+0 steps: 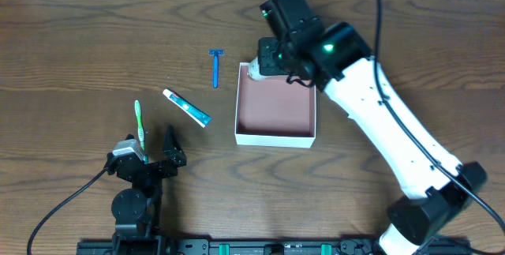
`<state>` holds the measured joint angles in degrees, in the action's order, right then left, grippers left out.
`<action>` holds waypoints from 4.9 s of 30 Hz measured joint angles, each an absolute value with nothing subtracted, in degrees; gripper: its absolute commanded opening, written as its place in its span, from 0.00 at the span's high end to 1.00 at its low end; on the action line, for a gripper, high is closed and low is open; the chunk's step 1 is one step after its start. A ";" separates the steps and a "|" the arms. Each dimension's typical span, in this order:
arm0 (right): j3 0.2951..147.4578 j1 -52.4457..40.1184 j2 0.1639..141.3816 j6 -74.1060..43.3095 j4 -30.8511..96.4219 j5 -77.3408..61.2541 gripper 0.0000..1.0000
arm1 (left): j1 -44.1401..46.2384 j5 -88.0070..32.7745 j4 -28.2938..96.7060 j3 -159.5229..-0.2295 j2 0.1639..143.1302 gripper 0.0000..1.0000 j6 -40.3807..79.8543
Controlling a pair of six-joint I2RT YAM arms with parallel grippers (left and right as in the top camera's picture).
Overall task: Pack container
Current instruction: 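Lift the Pantene tube and carry it over the white box, then lower the tube upright into the box's back-left corner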
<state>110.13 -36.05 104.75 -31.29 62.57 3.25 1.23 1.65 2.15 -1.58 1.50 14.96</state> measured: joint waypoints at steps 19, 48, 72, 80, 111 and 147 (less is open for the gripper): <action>110.13 -37.52 111.66 -33.15 60.51 3.64 0.99 | 1.23 1.65 2.15 -1.58 1.50 0.02 14.96; 110.13 -37.52 115.15 -33.52 58.52 4.19 0.99 | 1.23 1.65 2.15 -1.58 1.50 0.02 14.96; 108.86 -38.06 115.37 -33.52 58.59 4.43 0.99 | 1.23 1.65 2.15 -1.58 1.50 0.02 14.96; 108.57 -38.06 115.48 -33.52 58.39 4.43 0.91 | 1.23 1.65 2.15 -1.58 1.50 0.02 14.96; 108.57 -38.06 115.48 -34.06 56.55 4.51 0.69 | 1.23 1.65 2.15 -1.58 1.50 0.02 14.96; 108.57 -38.06 115.48 -51.37 55.81 4.64 0.67 | 1.23 1.65 2.15 -1.58 1.50 0.02 14.96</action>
<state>108.57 -38.06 115.48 -51.37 55.81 4.64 1.23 1.65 2.15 -1.58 1.50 14.96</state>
